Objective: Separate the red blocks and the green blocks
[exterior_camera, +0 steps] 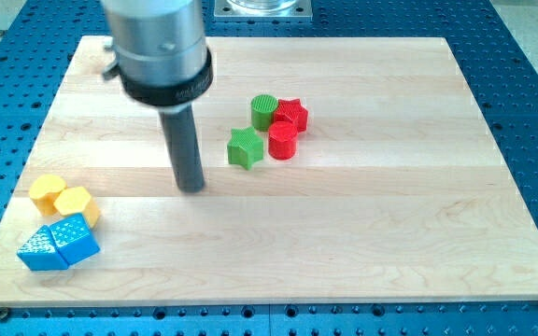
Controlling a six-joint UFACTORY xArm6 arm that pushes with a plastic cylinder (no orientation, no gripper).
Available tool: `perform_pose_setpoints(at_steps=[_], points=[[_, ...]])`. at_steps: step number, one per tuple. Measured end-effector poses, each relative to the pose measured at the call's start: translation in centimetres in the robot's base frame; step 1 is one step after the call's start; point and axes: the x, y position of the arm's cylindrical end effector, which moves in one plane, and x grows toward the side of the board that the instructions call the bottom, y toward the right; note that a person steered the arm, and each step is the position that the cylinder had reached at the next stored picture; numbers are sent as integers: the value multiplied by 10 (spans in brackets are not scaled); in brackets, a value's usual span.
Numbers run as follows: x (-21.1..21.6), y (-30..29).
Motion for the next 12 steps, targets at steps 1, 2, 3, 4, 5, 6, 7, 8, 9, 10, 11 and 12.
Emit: perform_pose_setpoints(at_steps=[1,2,3,4,5,6,7,8,9,10,11,12], points=[[13,32],[-45,51],[-76,60],[-134,62],[-180,73],[-167,76],[-147,101],[-126,93],[-106,123],[-124,139],[-145,127],[-168,137]])
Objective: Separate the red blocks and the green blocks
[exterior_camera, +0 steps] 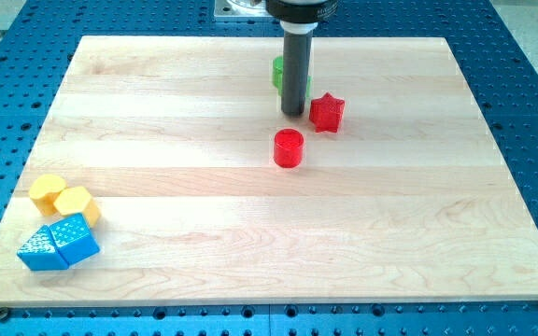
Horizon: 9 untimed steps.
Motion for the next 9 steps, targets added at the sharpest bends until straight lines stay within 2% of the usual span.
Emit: perform_pose_setpoints(at_steps=[1,2,3,4,5,6,7,8,9], points=[[-22,32],[51,16],[87,11],[33,29],[24,89],[71,79],[92,32],[108,57],[231,3]])
